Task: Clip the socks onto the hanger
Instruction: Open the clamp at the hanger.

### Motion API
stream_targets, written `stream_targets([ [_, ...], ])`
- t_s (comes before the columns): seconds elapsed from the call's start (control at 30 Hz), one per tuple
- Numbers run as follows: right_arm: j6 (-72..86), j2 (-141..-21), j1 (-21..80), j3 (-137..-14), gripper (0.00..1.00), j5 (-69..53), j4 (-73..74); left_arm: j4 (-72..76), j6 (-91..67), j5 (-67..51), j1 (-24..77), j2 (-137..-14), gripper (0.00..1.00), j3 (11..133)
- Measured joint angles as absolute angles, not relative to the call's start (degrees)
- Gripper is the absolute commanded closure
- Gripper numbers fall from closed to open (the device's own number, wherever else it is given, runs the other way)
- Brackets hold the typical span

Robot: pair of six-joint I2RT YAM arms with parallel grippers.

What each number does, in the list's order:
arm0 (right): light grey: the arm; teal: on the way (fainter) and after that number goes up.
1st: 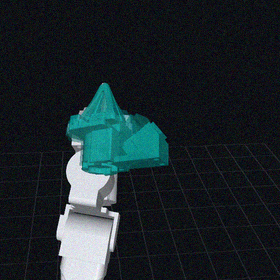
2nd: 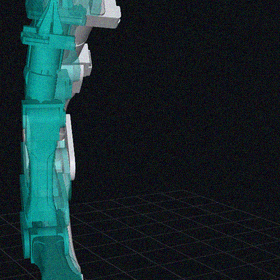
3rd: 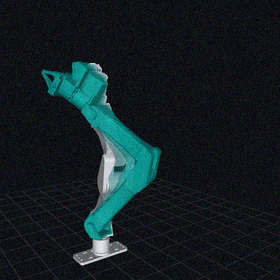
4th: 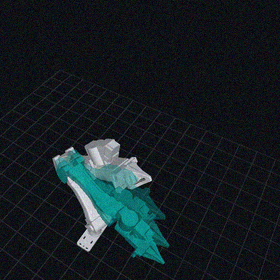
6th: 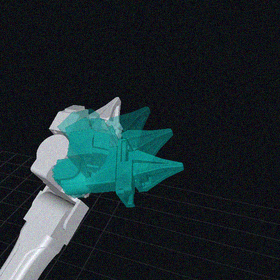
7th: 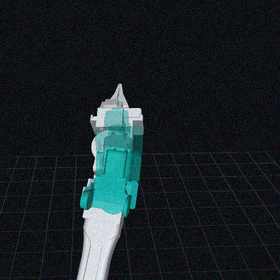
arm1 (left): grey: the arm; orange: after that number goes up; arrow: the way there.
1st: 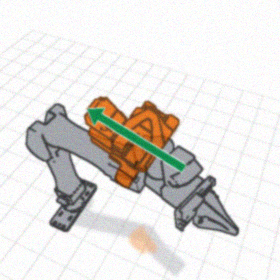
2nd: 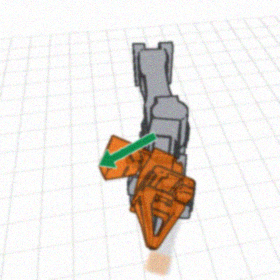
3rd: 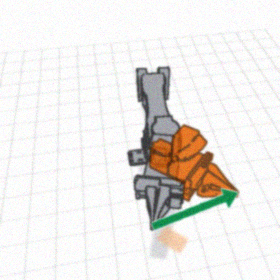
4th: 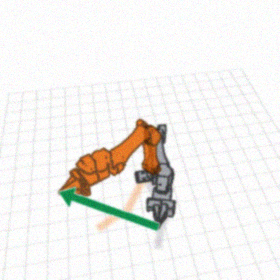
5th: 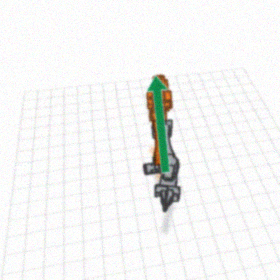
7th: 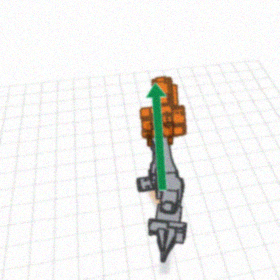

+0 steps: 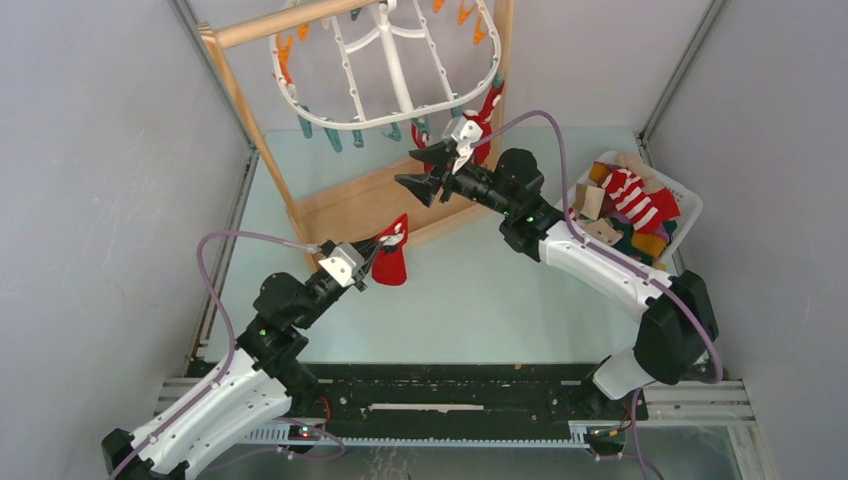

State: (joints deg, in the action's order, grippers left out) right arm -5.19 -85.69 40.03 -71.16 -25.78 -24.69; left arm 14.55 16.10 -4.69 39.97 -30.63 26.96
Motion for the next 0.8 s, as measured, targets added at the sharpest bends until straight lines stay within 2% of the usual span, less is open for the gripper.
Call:
stream_targets([
  [0.27,-4.80,-92.53,40.73,-71.16,0.35,-21.10,-36.10,16.82,15.55,-4.93,37.78,-31.07,1.00,24.34],
  [0.57,-4.82,-94.54,40.66,-71.16,0.36,-17.69,-40.10,21.06,12.95,-4.95,36.71,-31.07,1.00,22.79],
  [0.8,-4.91,-94.54,40.16,-71.16,0.29,-18.22,-42.33,23.03,11.38,-4.95,36.69,-31.53,1.00,22.15],
])
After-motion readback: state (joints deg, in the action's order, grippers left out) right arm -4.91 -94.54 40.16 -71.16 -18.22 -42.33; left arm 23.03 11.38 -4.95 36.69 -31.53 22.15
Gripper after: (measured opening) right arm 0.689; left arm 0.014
